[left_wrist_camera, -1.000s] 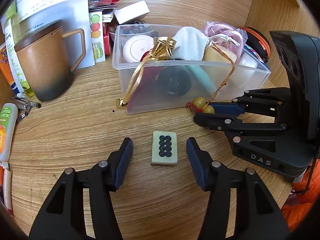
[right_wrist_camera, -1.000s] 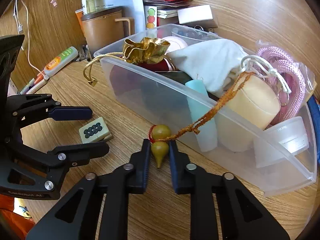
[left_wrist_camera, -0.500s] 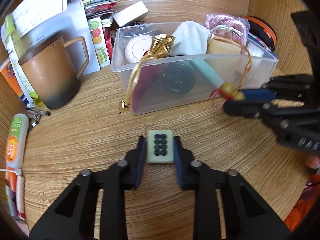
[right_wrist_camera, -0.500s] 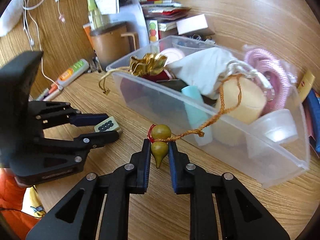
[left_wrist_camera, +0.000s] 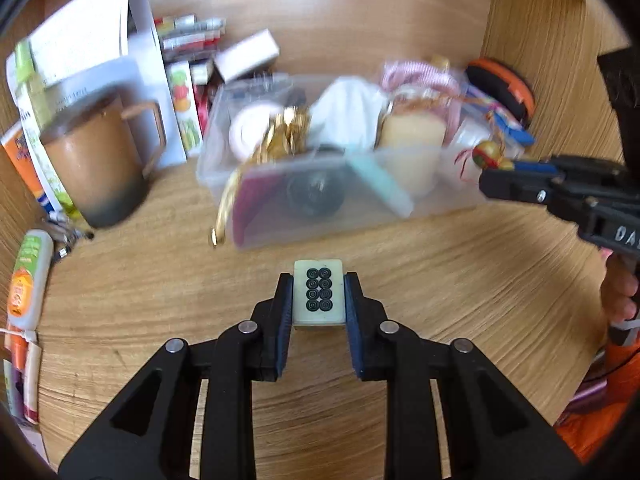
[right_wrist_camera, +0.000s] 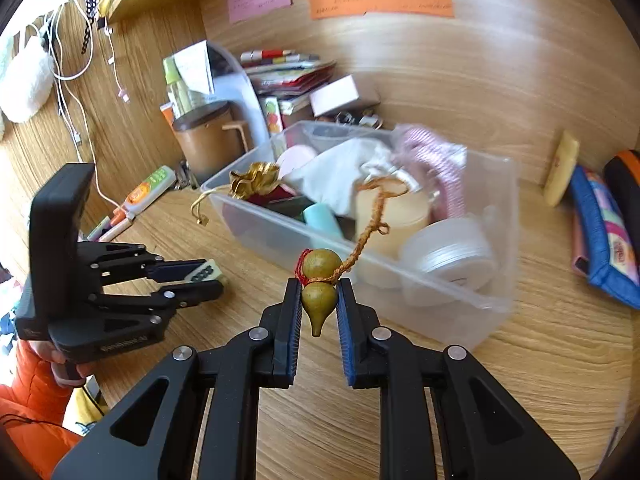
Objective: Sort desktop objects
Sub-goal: 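Carry the tile and gourd charm over the clear bin with both grippers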
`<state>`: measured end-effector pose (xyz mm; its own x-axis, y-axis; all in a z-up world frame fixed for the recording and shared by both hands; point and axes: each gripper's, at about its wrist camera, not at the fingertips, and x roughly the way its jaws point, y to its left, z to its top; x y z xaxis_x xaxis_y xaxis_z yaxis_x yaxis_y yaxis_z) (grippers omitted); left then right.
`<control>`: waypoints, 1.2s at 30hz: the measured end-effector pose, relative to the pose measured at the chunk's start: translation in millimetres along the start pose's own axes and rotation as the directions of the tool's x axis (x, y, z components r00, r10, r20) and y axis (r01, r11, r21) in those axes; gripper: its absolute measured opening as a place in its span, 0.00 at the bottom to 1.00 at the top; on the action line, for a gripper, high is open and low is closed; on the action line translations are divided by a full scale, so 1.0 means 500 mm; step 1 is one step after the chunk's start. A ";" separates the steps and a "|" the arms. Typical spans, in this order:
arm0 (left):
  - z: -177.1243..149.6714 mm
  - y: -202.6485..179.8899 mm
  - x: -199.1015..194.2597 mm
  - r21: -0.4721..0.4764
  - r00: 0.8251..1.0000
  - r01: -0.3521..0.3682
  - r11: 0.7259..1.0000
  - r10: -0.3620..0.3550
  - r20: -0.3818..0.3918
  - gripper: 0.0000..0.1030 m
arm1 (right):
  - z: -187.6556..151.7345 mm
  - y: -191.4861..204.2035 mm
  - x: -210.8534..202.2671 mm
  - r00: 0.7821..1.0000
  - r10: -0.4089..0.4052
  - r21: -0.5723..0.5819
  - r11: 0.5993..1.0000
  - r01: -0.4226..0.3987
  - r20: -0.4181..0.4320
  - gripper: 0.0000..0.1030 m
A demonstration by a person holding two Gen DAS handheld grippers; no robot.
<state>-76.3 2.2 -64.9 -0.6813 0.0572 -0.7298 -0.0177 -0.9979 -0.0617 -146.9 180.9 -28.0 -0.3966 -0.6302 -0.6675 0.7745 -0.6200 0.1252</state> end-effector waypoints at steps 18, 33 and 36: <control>0.124 -0.030 -0.024 0.027 0.990 0.074 0.997 -0.077 0.116 0.23 | 0.058 -0.085 -0.022 0.994 -0.098 -0.005 0.995 0.098 0.052 0.15; 0.168 -0.044 0.051 0.040 0.993 0.099 0.994 -0.101 0.056 0.23 | 0.088 -0.128 0.017 0.991 -0.135 -0.036 0.990 0.136 0.018 0.15; 0.171 -0.045 0.063 0.039 0.994 0.103 0.994 -0.104 0.044 0.23 | 0.091 -0.135 0.028 0.991 -0.137 -0.035 0.990 0.137 0.006 0.15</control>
<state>-159.9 23.8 -28.2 -0.7070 0.1596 -0.6890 -0.1159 -0.9872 -0.1098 -227.3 192.5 -12.5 -0.5017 -0.5424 -0.6738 0.7297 -0.6837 0.0070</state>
